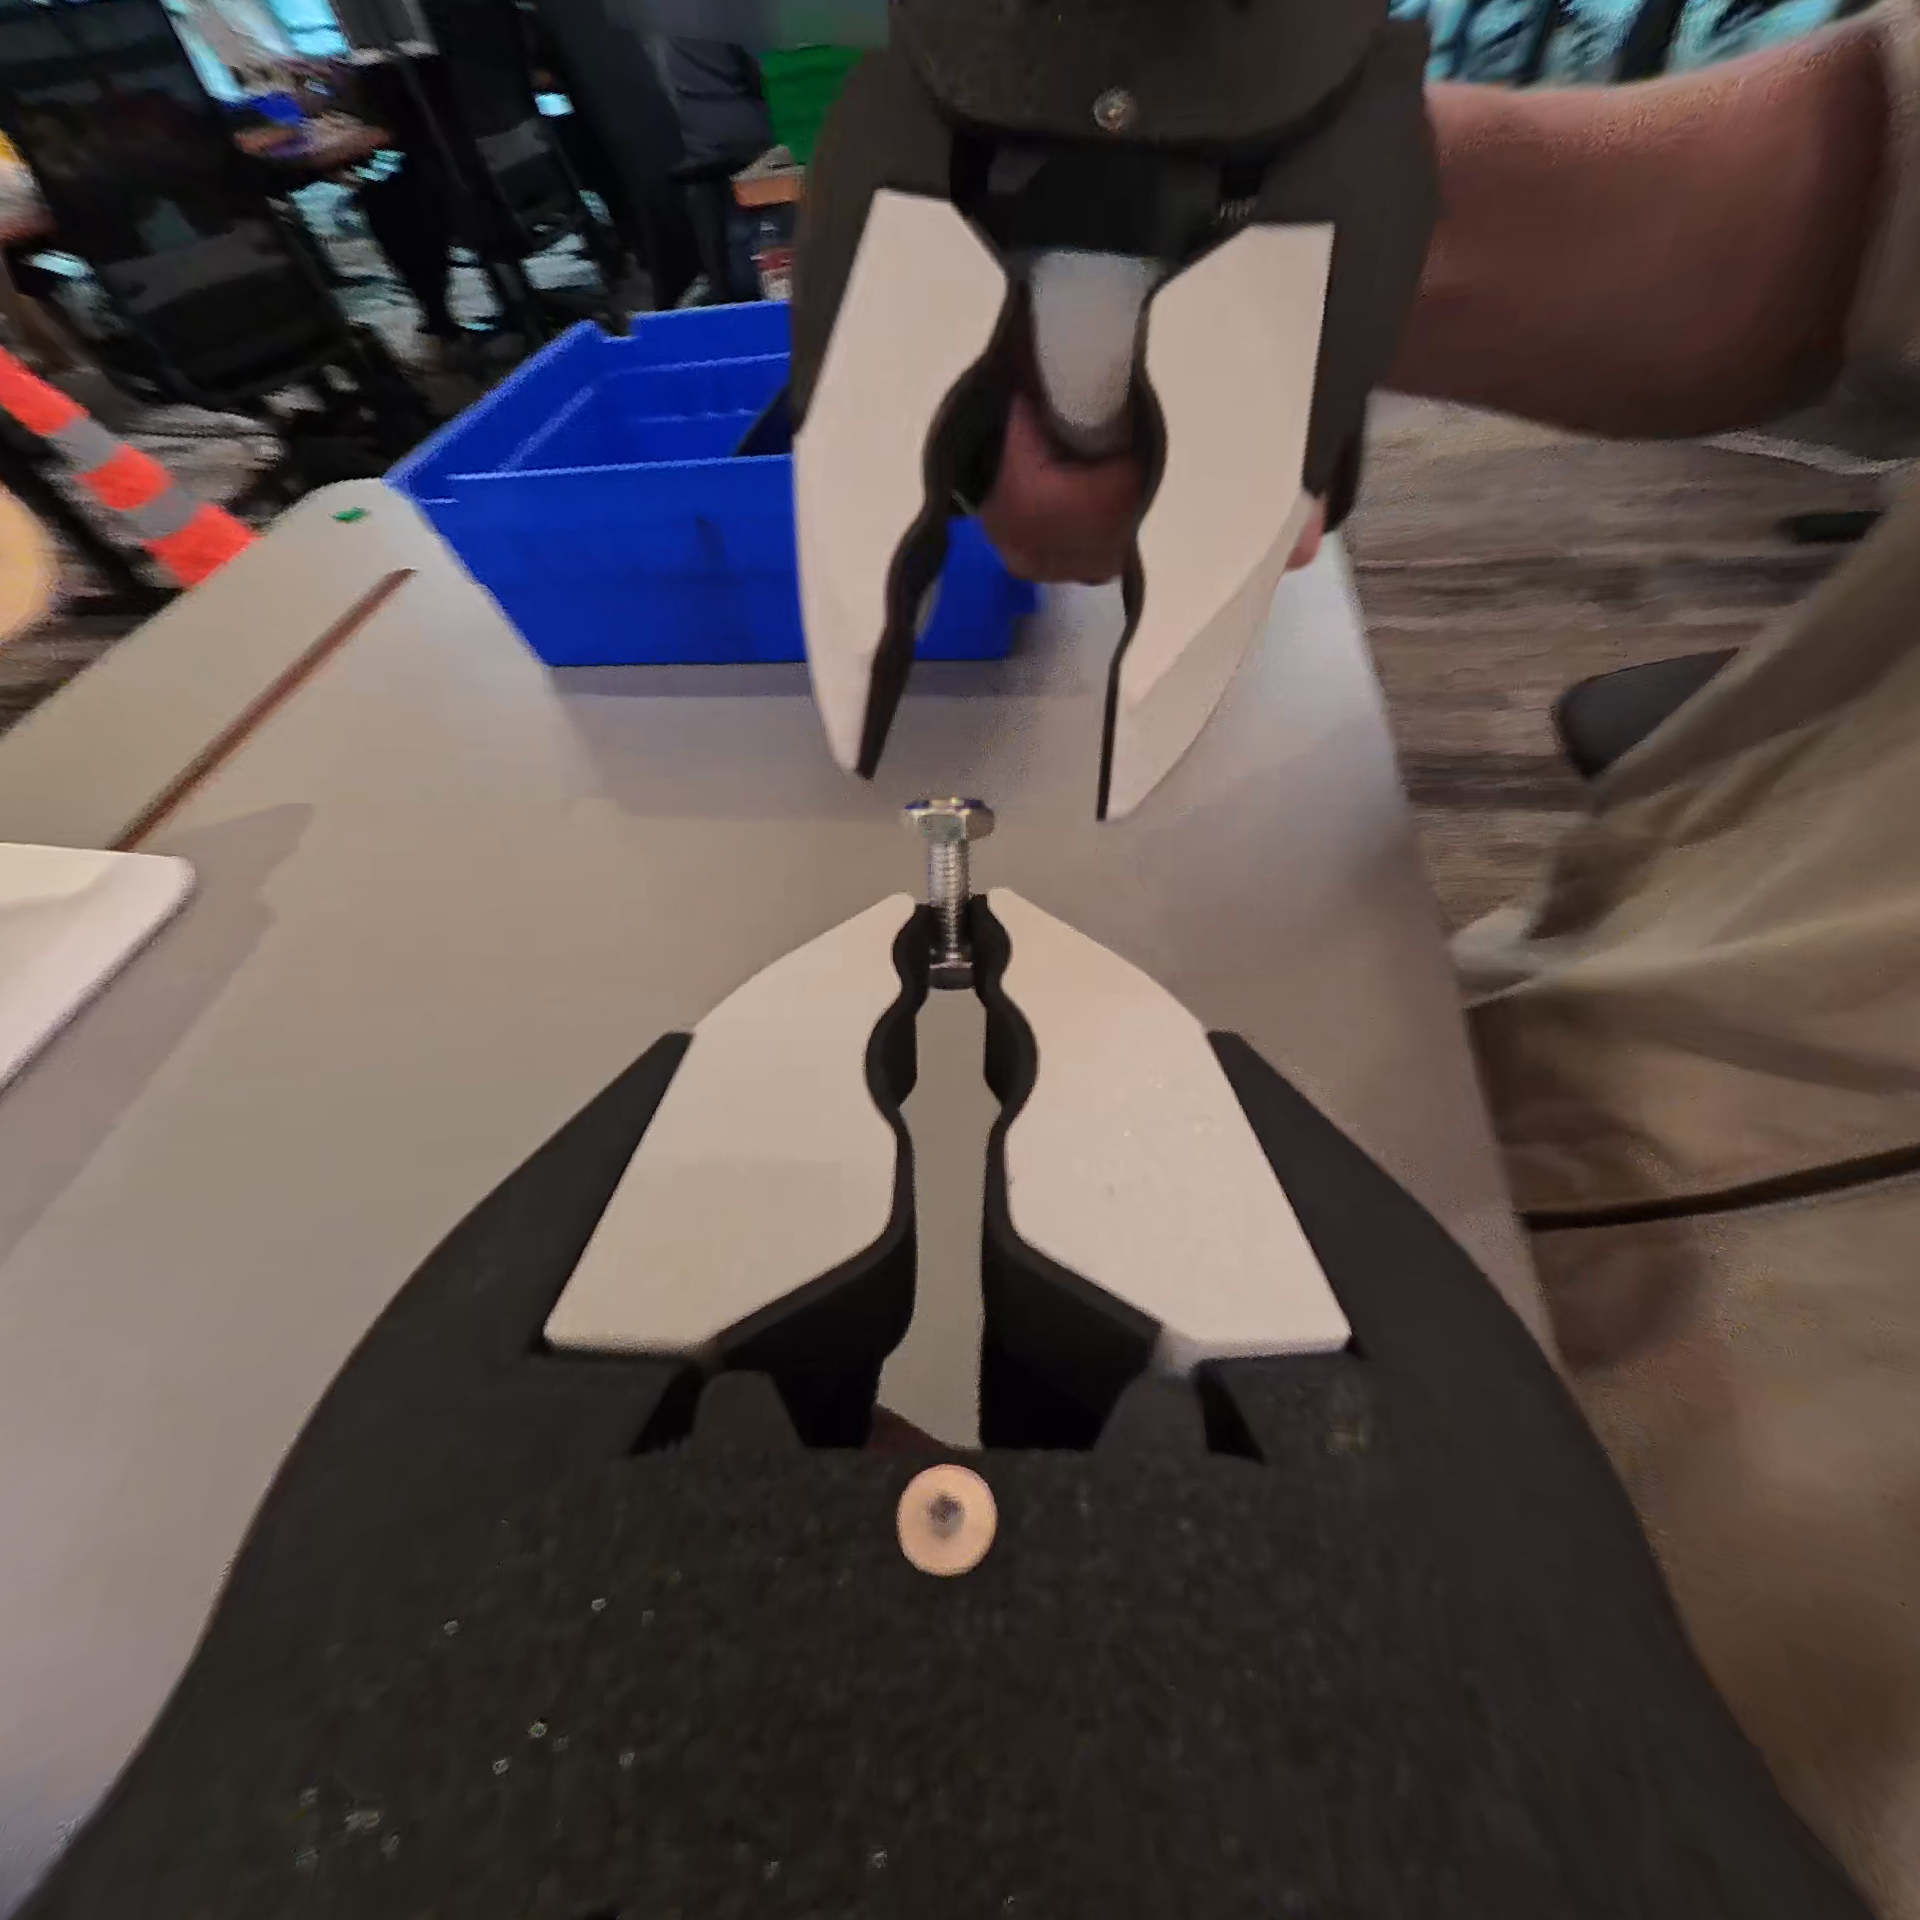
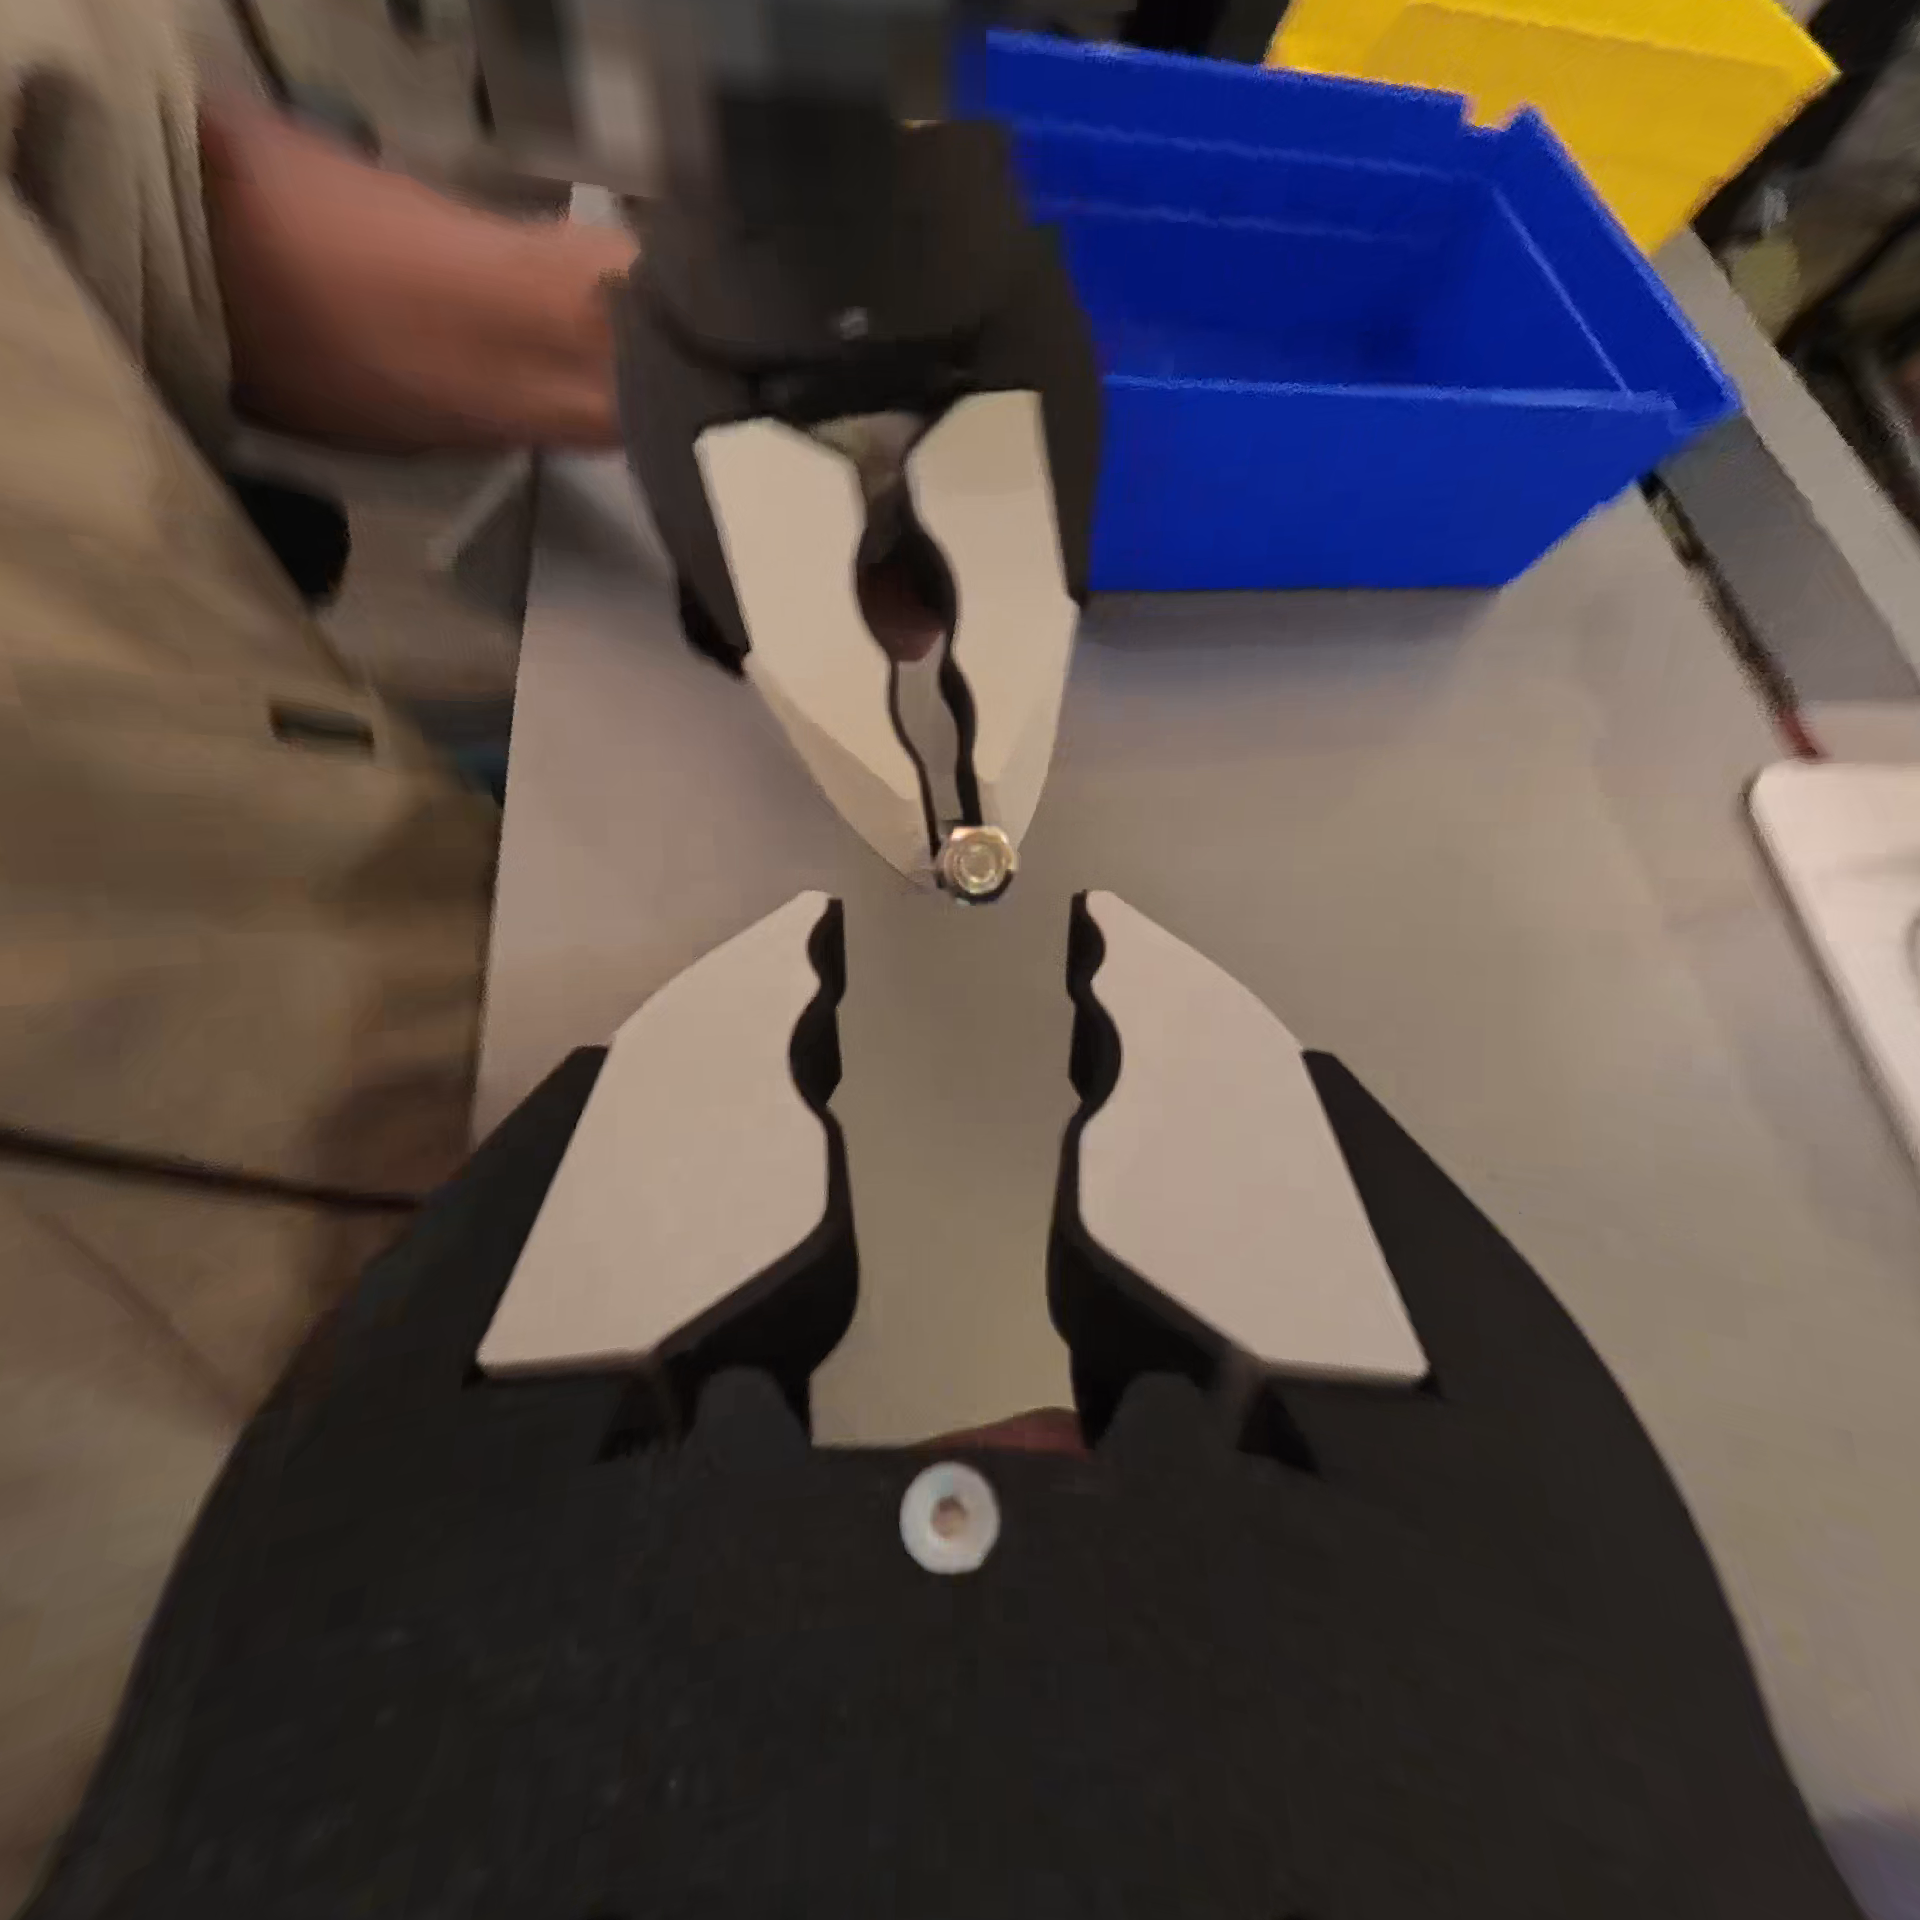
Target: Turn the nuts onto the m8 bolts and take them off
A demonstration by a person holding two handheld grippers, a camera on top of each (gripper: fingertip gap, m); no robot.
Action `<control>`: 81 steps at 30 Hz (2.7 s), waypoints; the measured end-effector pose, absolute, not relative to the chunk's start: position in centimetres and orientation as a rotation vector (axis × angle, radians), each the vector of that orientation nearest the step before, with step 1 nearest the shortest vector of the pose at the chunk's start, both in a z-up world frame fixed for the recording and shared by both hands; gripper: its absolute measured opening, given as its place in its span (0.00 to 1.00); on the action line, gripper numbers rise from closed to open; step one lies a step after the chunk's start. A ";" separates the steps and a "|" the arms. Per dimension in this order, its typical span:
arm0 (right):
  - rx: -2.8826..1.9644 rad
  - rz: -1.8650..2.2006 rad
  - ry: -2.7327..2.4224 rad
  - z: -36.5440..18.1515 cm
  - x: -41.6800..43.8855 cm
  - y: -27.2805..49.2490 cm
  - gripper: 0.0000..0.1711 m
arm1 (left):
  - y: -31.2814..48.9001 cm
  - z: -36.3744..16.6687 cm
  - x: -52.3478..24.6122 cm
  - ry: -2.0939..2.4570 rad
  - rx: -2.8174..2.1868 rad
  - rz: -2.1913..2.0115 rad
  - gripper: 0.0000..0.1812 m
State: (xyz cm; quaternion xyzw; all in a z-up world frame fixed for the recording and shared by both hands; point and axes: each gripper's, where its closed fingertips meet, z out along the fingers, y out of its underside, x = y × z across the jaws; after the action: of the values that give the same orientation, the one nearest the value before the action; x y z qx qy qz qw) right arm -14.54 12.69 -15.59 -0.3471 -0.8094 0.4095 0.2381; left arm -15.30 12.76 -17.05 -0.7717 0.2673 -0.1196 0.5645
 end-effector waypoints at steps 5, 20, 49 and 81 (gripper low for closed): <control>-1.586 1.494 -1.851 -16.2 -15.3 13.3 0.18 | 13.4 -17.1 -16.5 0.655 -1.792 0.060 0.04; -1.672 1.249 -1.862 -17.9 -15.5 13.1 0.08 | 13.7 -18.1 -16.4 0.741 -1.790 0.497 0.04; -0.155 0.890 -2.373 -14.7 -12.1 9.9 0.06 | 8.4 -15.4 -11.4 0.917 -1.865 -1.403 0.04; -1.758 1.696 -1.508 -16.3 -16.5 14.0 0.16 | 14.9 -16.9 -18.1 0.764 -1.689 0.907 0.04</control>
State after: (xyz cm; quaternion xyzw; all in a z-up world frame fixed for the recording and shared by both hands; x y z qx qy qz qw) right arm -16.51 14.05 -16.32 -0.6068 -0.5205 0.5854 0.1347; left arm -18.14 14.91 -16.91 -0.7024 0.3178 0.3771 0.5132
